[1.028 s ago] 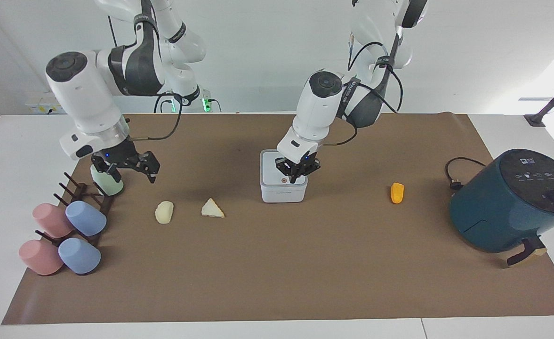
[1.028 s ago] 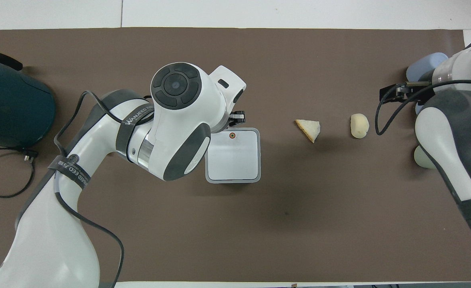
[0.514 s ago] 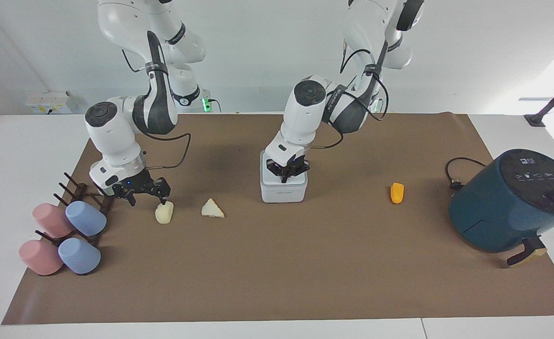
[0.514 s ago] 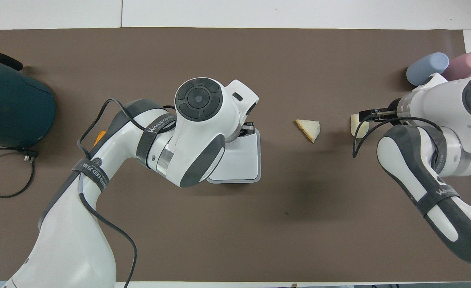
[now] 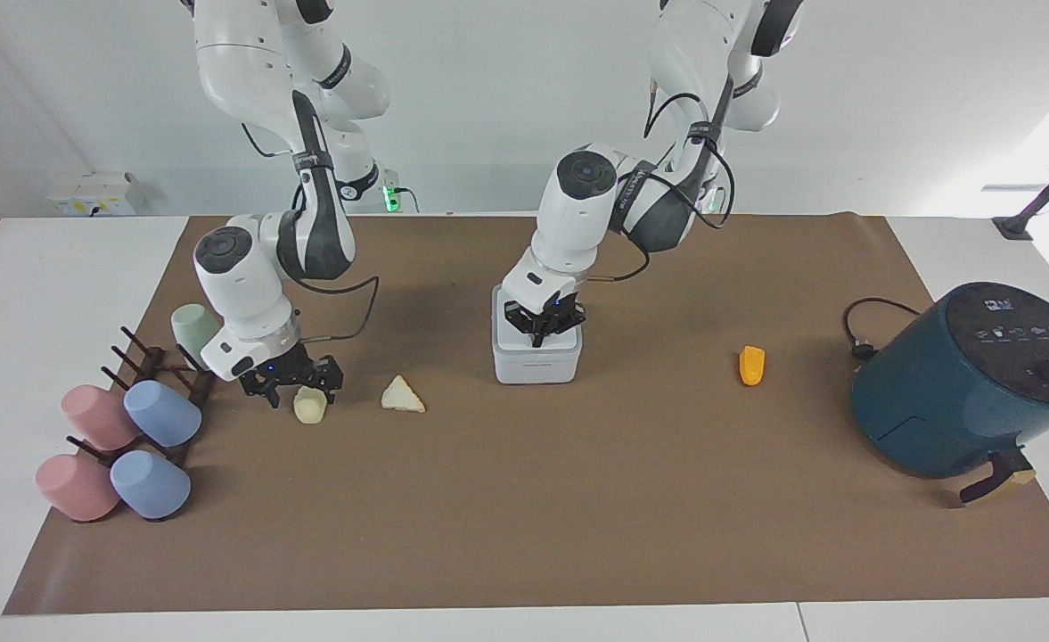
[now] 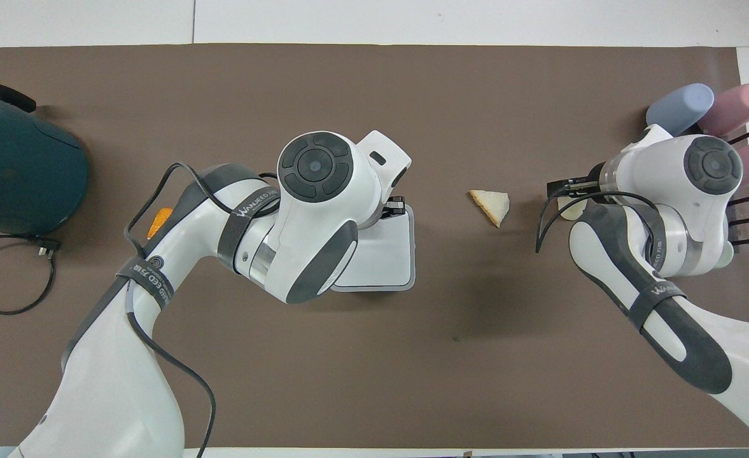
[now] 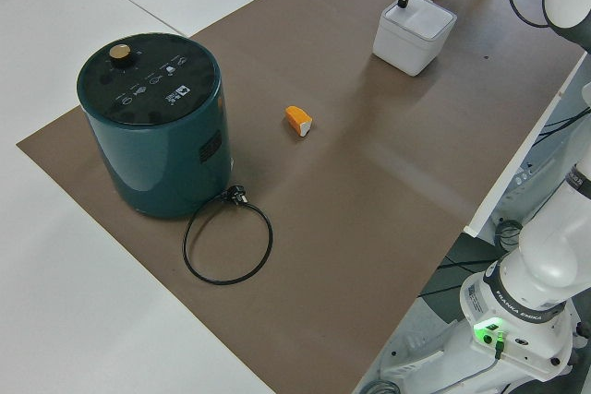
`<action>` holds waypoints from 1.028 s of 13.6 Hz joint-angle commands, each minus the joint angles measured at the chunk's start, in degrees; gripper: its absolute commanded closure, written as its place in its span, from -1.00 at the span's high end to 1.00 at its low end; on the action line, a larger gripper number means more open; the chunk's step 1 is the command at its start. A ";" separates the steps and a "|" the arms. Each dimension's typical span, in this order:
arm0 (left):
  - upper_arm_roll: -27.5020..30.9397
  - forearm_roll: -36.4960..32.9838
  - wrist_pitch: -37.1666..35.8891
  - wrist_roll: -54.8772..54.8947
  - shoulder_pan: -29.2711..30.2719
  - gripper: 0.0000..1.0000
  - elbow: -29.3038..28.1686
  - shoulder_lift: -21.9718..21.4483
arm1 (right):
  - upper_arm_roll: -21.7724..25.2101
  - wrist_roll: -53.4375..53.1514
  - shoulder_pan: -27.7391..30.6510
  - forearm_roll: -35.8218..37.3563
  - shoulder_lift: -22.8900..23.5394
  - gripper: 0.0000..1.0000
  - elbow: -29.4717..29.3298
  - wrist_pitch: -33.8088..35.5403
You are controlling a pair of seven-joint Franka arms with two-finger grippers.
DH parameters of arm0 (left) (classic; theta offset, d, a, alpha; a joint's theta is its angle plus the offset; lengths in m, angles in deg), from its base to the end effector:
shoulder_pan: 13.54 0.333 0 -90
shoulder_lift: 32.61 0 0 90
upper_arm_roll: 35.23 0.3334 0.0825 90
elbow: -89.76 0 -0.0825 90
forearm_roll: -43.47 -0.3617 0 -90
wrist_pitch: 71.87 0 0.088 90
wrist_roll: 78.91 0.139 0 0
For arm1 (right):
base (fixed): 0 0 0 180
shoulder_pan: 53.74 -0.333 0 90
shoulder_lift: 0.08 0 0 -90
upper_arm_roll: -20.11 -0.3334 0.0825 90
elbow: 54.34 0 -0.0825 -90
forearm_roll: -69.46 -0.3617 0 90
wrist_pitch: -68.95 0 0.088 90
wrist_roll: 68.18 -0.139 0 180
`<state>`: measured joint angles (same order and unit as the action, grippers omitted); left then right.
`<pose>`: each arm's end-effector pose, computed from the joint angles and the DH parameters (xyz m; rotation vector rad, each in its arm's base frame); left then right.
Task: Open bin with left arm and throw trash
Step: 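Lift the bin lid with the left gripper while the right gripper grasps bread, then move the left gripper to the orange while the right gripper carries bread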
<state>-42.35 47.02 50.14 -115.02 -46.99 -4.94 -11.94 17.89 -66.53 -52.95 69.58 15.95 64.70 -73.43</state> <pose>0.5043 -0.4263 0.4094 2.9908 -0.0562 0.0481 0.5900 0.0141 0.3063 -3.1251 -0.0831 -0.2001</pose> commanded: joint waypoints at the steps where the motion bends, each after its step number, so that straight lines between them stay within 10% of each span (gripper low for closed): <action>1: 0.70 0.23 3.07 -0.72 -2.32 -1.00 -5.42 -0.28 | -0.07 1.78 0.18 -0.99 -0.56 -0.57 1.89 -1.24; 2: 0.87 0.23 1.85 -0.46 -1.98 -1.00 -4.46 -0.54 | -0.16 1.86 0.18 -0.99 -0.56 -1.00 2.07 -1.24; 9: 1.22 1.81 -18.45 15.48 12.14 -1.00 -0.14 -14.07 | -0.33 -0.49 -1.92 -1.08 -8.01 -1.00 1.29 4.81; 10: 1.31 1.81 -19.60 22.59 16.09 -0.77 -0.66 -14.43 | -0.42 -3.81 -3.93 -1.17 -9.77 -1.00 0.93 5.79; 11: 1.31 1.81 -19.17 28.92 19.70 0.30 -2.23 -14.78 | -0.42 -8.98 -6.56 -1.34 -10.83 -1.00 -0.37 7.36; 12: 1.31 1.81 -18.39 34.38 22.09 0.93 -4.16 -15.31 | -0.42 -14.95 -9.37 -1.34 -10.84 -1.00 -3.08 9.47; 14: 1.66 1.29 -15.15 43.80 25.17 1.00 -8.55 -15.31 | -0.51 -25.24 -14.82 -1.34 -9.36 -1.00 -8.36 11.86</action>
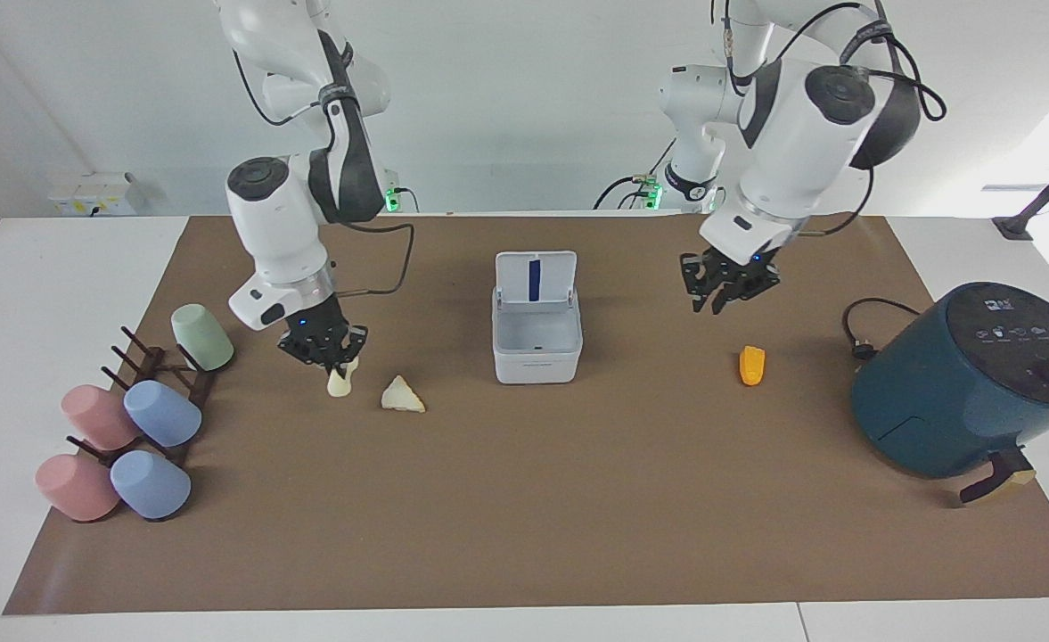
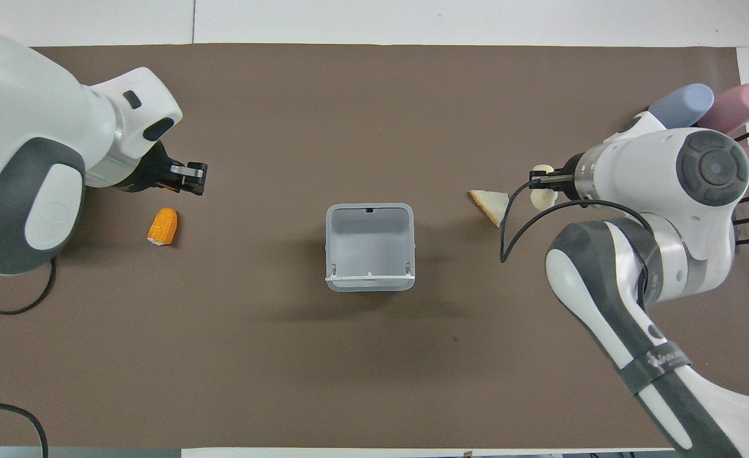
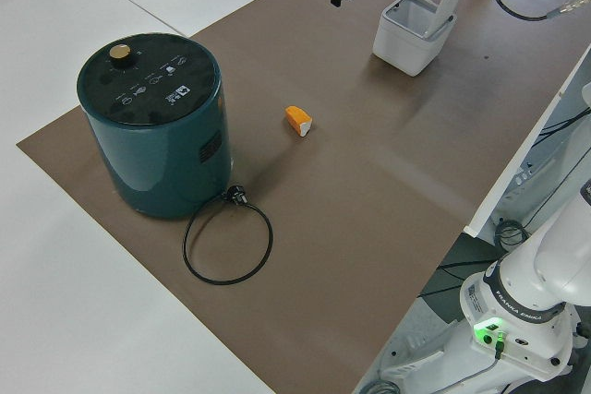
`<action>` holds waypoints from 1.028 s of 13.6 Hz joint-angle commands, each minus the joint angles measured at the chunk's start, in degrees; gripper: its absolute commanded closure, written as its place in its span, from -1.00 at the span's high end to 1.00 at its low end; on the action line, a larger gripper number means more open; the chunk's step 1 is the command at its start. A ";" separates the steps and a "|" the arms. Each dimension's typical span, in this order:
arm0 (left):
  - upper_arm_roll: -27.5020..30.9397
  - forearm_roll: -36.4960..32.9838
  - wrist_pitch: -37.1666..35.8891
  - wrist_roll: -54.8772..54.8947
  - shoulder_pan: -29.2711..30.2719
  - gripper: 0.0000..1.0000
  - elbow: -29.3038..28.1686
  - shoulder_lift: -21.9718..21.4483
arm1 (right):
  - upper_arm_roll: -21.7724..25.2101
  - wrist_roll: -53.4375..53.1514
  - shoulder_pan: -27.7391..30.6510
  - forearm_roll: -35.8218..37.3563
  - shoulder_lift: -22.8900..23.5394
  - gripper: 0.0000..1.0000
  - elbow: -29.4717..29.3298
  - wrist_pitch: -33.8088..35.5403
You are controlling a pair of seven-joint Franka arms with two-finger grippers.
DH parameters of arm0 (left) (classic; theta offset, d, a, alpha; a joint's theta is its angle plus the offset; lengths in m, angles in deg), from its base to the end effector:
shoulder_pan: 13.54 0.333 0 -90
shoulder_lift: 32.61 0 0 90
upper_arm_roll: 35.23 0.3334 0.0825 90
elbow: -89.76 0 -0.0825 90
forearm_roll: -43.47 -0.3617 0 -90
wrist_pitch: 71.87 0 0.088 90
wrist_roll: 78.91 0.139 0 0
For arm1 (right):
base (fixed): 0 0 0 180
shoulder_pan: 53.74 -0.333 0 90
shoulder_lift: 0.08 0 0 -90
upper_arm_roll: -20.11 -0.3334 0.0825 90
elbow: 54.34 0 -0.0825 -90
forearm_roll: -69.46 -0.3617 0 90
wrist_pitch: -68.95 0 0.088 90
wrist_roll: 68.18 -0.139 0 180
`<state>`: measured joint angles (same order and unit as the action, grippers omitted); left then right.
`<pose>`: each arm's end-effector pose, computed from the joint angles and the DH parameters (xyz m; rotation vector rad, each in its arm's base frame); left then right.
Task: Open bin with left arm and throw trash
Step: 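Move the left gripper to the orange while the right gripper carries bread, then grasp the orange with the left gripper while the right gripper drops bread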
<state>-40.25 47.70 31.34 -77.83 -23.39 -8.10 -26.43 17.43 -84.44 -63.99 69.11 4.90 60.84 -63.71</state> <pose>0.5539 -0.1538 0.5082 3.0365 -0.3978 -0.0364 0.5666 0.1298 0.4310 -3.0598 0.0955 -0.3211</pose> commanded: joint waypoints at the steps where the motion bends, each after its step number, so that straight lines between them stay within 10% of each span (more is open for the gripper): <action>1: -0.43 0.26 6.97 10.04 3.42 1.00 -8.20 -0.82 | -0.04 -12.69 -6.16 -0.88 1.87 -1.00 -4.96 1.36; 11: -0.43 -3.87 27.31 20.35 8.53 1.00 -23.69 2.96 | -0.04 -39.72 -20.24 -10.19 3.20 -1.00 -1.73 -9.63; 12: -0.43 -3.87 27.74 20.97 9.14 1.00 -23.78 3.57 | -0.04 -39.81 -20.33 -10.28 2.50 -0.45 -0.50 -9.37; 13: -0.43 -3.87 28.27 21.06 9.50 1.00 -23.87 3.92 | -0.04 -40.77 -21.03 -10.37 2.23 0.77 0.04 -9.46; 14: -0.43 -3.87 28.80 21.06 9.59 1.00 -24.31 4.71 | -0.04 -43.65 -21.73 -10.37 2.23 1.00 0.04 -9.46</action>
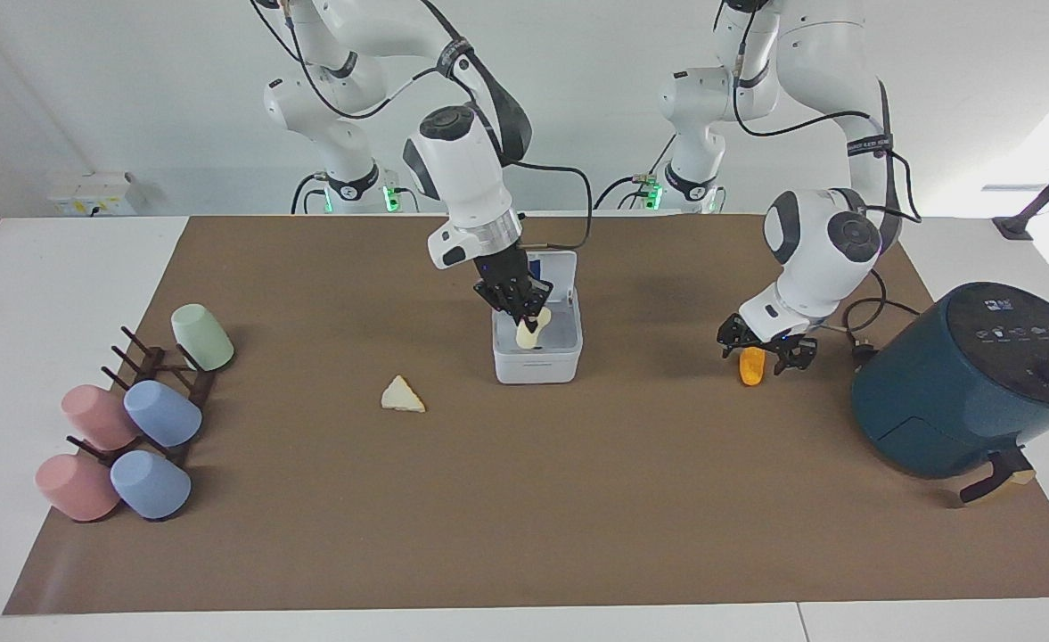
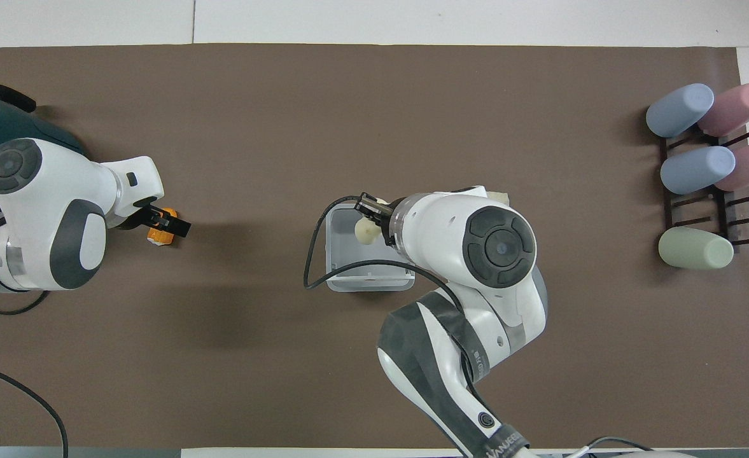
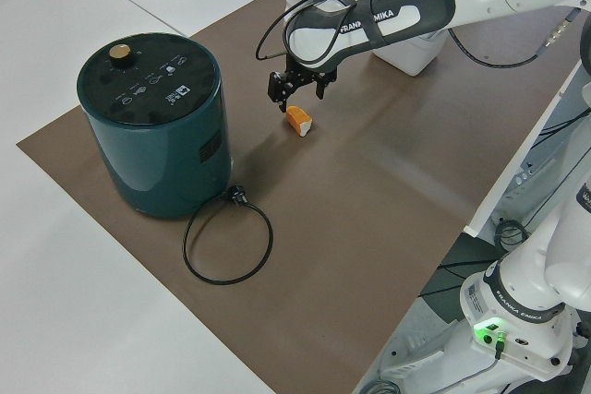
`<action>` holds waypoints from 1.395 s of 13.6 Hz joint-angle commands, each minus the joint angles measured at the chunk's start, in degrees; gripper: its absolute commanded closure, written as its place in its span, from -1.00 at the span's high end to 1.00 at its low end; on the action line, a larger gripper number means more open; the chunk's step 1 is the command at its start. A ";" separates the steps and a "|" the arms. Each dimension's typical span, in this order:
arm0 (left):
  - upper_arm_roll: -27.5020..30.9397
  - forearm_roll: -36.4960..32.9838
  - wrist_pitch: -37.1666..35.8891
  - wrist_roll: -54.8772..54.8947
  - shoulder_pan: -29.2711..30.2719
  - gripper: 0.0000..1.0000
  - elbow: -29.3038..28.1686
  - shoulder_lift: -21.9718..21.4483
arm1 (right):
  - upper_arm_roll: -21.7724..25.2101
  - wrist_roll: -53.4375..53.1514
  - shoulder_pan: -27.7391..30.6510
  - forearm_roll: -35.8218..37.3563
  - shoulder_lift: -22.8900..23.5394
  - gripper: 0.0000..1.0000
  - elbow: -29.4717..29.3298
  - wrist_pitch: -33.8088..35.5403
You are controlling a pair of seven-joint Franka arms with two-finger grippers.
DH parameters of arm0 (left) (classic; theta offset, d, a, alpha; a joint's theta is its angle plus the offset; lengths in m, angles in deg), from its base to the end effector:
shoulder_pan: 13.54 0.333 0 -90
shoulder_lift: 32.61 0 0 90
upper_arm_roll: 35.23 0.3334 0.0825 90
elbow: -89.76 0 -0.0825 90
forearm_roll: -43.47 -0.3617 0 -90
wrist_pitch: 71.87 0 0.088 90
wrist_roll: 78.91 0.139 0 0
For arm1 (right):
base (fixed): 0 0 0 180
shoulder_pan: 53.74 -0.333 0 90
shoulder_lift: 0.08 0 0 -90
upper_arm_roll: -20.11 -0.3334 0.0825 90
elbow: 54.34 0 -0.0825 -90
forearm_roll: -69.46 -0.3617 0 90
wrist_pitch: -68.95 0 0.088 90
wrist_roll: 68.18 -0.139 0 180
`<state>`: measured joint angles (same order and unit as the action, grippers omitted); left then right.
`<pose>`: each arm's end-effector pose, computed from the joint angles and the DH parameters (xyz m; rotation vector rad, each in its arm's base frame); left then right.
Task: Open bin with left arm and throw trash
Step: 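Grasp the orange with the left gripper while the right gripper drops bread, then grasp the cheese wedge with the right gripper while the left gripper holds orange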
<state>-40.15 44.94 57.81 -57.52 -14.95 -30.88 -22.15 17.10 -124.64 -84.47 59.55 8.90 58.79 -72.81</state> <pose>0.5496 -0.0615 0.3295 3.0196 -0.7165 -0.0301 0.5092 0.3422 0.4261 -2.7030 0.7134 -0.2036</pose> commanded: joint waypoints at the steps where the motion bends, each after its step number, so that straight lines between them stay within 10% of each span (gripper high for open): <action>1: -0.54 -1.11 2.86 0.67 1.15 1.00 -2.23 0.44 | 0.28 -5.05 -1.35 -0.81 -1.77 1.00 2.01 -0.36; 5: -0.54 -1.11 6.55 0.49 1.15 0.83 -5.13 0.62 | 0.37 -4.98 -1.26 -0.72 -1.68 1.00 0.96 1.57; 8: -0.54 -1.11 5.85 0.67 1.24 -0.84 -4.70 0.62 | 0.63 0.44 0.14 2.08 -1.07 1.00 -2.46 8.23; 9: -0.45 -1.11 5.77 0.67 1.24 -1.00 -4.44 0.70 | 0.63 4.22 1.71 3.66 -0.89 1.00 -4.04 10.78; 14: -0.62 -1.02 -1.22 -2.21 0.97 -1.00 3.17 1.31 | 0.55 28.80 12.16 7.71 -0.45 1.00 -3.29 12.75; 19: -1.24 3.63 -30.78 -29.34 -10.96 -1.00 40.53 12.82 | 0.55 45.98 18.86 7.63 0.86 1.00 4.38 4.31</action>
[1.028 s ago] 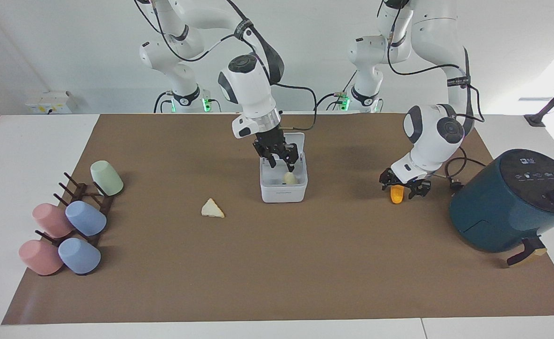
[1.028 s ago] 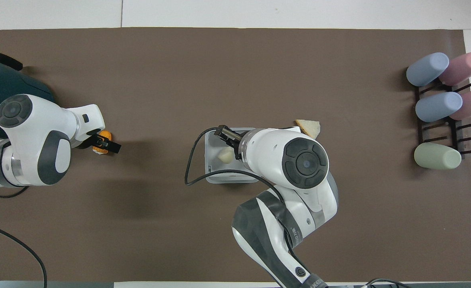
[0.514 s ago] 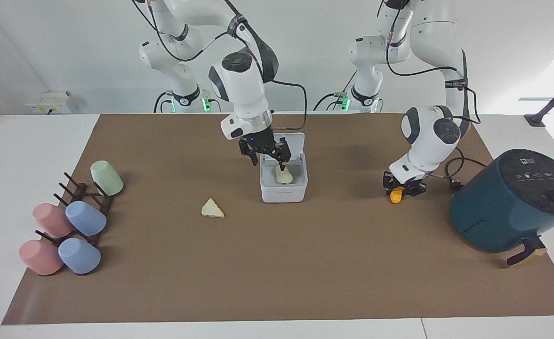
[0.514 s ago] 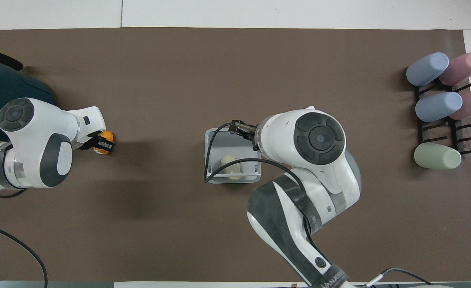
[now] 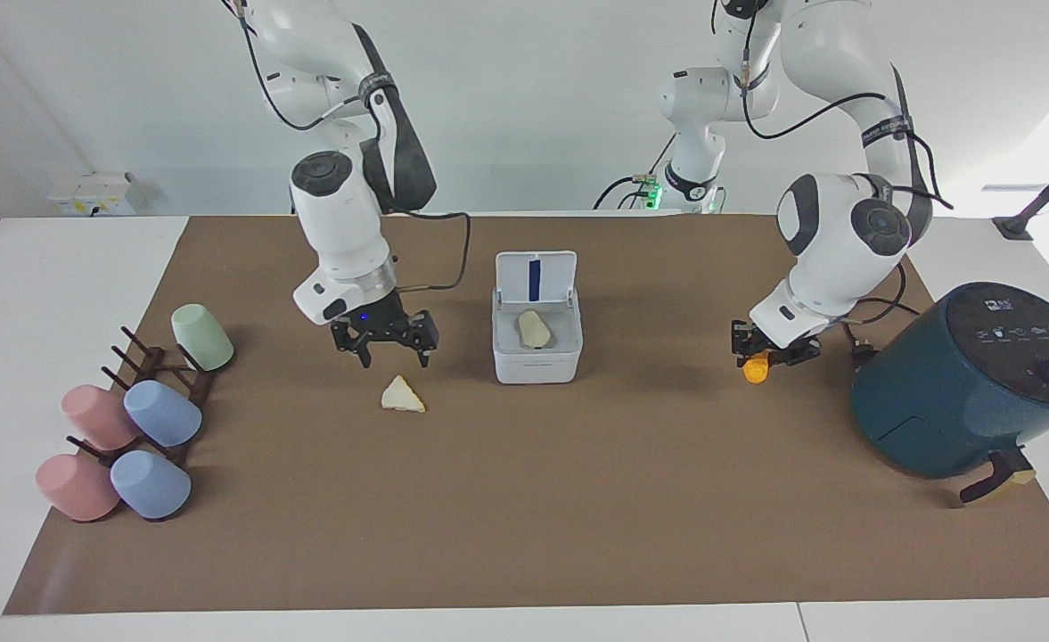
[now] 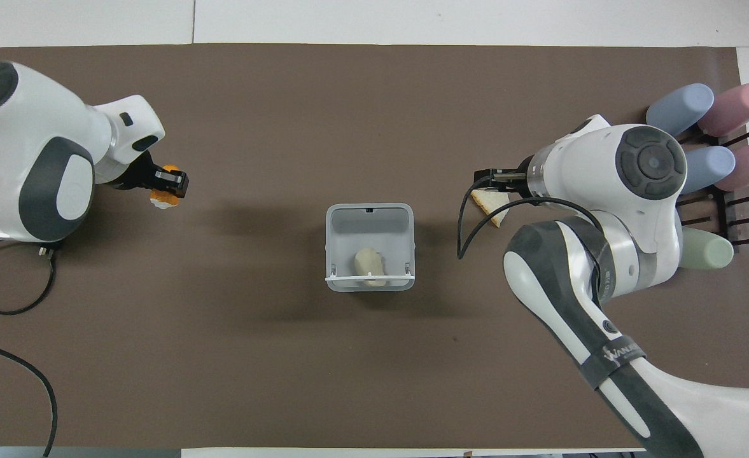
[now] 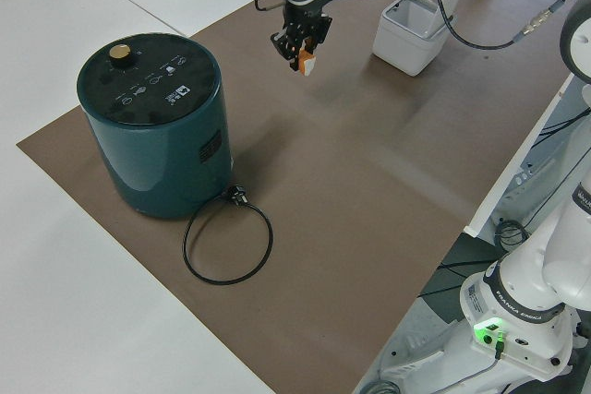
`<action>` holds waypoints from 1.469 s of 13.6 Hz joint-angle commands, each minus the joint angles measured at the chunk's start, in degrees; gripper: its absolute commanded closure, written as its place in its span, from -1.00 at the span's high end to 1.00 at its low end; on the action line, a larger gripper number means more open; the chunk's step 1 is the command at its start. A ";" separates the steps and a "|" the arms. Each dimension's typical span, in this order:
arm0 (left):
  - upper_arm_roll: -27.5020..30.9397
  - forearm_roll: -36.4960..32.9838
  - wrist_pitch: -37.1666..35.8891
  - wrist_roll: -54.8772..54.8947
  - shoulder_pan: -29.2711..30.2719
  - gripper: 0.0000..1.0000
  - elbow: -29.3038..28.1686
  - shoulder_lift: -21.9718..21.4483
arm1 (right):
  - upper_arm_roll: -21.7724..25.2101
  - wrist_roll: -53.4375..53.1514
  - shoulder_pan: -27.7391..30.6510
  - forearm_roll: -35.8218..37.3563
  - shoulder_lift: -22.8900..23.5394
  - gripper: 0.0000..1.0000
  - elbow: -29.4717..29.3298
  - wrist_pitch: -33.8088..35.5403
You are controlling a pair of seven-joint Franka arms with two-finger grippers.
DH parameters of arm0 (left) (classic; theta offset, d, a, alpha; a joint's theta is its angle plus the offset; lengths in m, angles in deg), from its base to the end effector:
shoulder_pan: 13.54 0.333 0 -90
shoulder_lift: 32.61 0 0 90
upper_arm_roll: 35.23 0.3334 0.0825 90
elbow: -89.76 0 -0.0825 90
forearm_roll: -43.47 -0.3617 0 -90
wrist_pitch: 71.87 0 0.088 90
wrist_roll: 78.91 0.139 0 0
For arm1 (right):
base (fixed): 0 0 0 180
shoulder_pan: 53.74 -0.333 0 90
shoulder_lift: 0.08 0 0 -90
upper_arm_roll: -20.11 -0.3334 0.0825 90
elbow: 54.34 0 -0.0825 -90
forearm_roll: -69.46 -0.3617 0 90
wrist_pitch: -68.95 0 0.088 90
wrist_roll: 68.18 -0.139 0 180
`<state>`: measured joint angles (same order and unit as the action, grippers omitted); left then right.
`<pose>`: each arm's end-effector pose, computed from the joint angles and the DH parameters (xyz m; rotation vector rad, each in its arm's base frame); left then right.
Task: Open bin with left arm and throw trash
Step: 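Grasp the cheese wedge with the right gripper while the left gripper holds orange, then carry the orange piece over the bin and release it with the left gripper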
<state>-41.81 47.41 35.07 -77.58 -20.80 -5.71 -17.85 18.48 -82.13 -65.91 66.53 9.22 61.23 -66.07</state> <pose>0.5942 -0.1483 0.4443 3.0302 -0.3653 -0.1006 0.5730 0.1421 0.3884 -3.0462 0.0554 -0.2466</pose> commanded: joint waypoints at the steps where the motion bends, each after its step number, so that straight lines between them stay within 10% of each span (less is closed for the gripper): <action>1: 0.33 1.42 -7.62 -13.33 -8.52 -1.00 15.66 8.36 | -0.83 7.41 1.27 0.65 2.20 1.00 1.94 -3.13; 8: 0.60 2.13 9.58 -21.10 -24.88 -1.00 0.32 2.75 | -0.83 13.07 1.45 0.65 9.25 1.00 3.87 -11.48; 15: 0.51 2.04 13.92 -20.75 -27.45 -1.00 -5.96 2.03 | -0.83 12.46 -0.48 0.65 8.89 1.00 4.31 -11.23; 16: 0.51 2.04 13.57 -21.10 -27.45 0.92 -5.61 2.03 | -0.92 12.37 -0.48 0.65 8.89 0.90 4.31 -11.31; 18: 0.51 2.13 12.87 -21.19 -26.93 1.00 -4.82 1.86 | -0.83 12.55 -0.48 0.65 8.89 -0.76 4.31 -11.31; 20: 0.77 2.30 9.80 -21.11 -25.97 1.00 -2.46 1.33 | -0.83 12.46 -0.48 0.65 8.89 -1.00 4.05 -11.32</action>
<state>-41.79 48.52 47.27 -99.07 -47.37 -8.72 -14.52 17.88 -70.18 -66.71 66.59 19.07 64.13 -76.49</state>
